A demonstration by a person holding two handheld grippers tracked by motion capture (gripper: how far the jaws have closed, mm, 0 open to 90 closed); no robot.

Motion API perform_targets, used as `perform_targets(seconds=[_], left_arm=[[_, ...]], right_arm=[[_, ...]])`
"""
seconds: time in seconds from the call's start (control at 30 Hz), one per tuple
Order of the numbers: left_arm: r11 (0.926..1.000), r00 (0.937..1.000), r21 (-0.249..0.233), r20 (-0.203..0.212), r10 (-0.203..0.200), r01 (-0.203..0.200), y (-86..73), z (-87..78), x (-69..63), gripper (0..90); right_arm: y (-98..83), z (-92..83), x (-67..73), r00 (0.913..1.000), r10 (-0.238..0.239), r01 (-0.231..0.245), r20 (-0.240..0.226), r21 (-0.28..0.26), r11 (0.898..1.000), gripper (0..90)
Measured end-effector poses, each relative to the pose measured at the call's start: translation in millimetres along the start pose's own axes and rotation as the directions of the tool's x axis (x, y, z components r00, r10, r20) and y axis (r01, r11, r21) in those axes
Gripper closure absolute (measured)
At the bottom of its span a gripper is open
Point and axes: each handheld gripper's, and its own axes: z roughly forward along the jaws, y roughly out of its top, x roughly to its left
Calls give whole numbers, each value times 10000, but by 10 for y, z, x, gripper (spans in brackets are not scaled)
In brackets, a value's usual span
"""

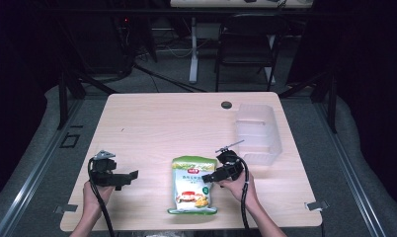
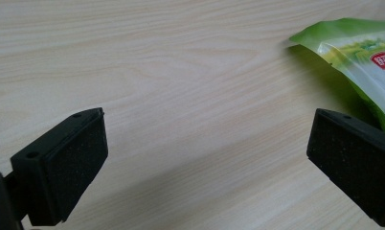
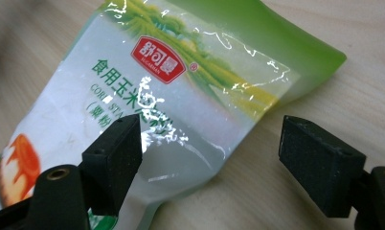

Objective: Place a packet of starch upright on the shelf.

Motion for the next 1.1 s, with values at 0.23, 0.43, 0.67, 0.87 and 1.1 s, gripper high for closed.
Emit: perform_targets(seconds=[0.23, 0.43, 0.67, 0.87, 1.1], left_arm=[[9999, 9999, 101, 58, 102, -102, -2, 4, 5, 14], [9997, 9998, 132, 98, 194, -195, 0, 15, -4, 27], [9995, 9993, 101, 239, 292, -295, -18, 12, -7, 40], [9994, 9983, -9, 468, 341, -341, -35, -3, 15, 52], [9991, 9975, -170, 593, 395, -385, -34, -14, 31, 84]], right_arm=[[44, 96, -44, 9992, 399, -400, -82, -10, 9992, 395], [20, 94, -54, 9953, 966, -967, -104, -116, 9952, 700], [-23, 58, -113, 9906, 1161, -1193, -721, -417, 9920, 861], [-53, 32, -146, 9908, 811, -874, -1082, -550, 9947, 876], [-62, -29, -100, 9946, 481, -561, -922, -862, 9947, 885]])
